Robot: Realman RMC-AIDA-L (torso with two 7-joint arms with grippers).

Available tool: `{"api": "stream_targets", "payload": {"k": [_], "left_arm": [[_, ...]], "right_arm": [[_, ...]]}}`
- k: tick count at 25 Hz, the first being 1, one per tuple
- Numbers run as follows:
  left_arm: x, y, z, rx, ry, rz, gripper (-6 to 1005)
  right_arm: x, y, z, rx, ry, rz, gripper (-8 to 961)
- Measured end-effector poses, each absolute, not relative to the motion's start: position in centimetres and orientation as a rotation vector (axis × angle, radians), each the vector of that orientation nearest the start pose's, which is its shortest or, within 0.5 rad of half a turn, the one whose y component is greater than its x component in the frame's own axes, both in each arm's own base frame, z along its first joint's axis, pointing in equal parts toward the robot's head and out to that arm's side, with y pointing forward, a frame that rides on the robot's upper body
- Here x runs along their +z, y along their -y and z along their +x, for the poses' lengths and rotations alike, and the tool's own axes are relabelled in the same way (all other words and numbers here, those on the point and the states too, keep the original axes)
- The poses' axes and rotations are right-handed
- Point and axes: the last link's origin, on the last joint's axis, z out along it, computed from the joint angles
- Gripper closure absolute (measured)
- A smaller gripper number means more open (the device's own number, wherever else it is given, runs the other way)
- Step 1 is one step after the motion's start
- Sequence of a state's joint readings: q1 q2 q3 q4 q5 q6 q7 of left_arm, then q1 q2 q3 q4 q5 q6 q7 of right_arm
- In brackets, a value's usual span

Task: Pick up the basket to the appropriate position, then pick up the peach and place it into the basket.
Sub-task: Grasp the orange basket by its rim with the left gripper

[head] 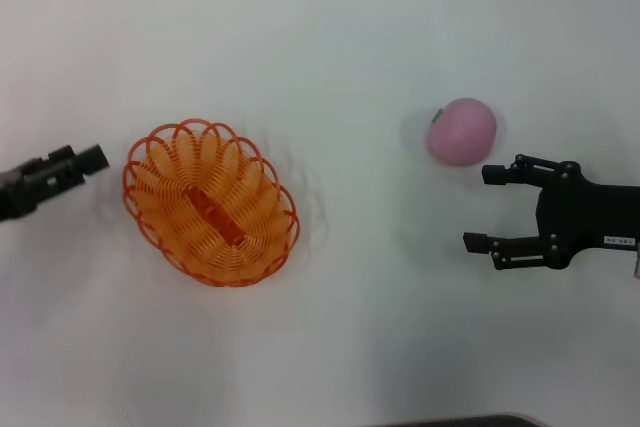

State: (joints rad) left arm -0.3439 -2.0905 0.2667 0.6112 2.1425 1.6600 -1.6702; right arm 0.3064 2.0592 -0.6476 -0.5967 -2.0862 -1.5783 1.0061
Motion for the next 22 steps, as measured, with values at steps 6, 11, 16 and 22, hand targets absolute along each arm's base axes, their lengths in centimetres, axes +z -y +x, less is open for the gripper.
{"api": "stream_targets", "payload": {"k": [6,11,16,22], "left_arm": [[3.9,-28.3,-33.4,-0.855,1.468,-2.230,159],[5.2,-30.1,-32.2,-0.669,1.478,-2.272,160],[5.1,-31.7,-29.7,-0.489,1.400,-2.356,160],[3.8,-33.5,-27.1,-0.258,1.279,-2.431,160]], "right_arm": [[-0.4,-25.1,34.0,0.515,-0.483,-2.721,8],[-0.3,-25.2,34.0,0.508,-0.483,-2.723,8],[-0.4,-25.4,33.9,0.506,-0.478,-2.727,8],[-0.4,-25.4,33.8,0.503,-0.474,-2.731,8]]}}
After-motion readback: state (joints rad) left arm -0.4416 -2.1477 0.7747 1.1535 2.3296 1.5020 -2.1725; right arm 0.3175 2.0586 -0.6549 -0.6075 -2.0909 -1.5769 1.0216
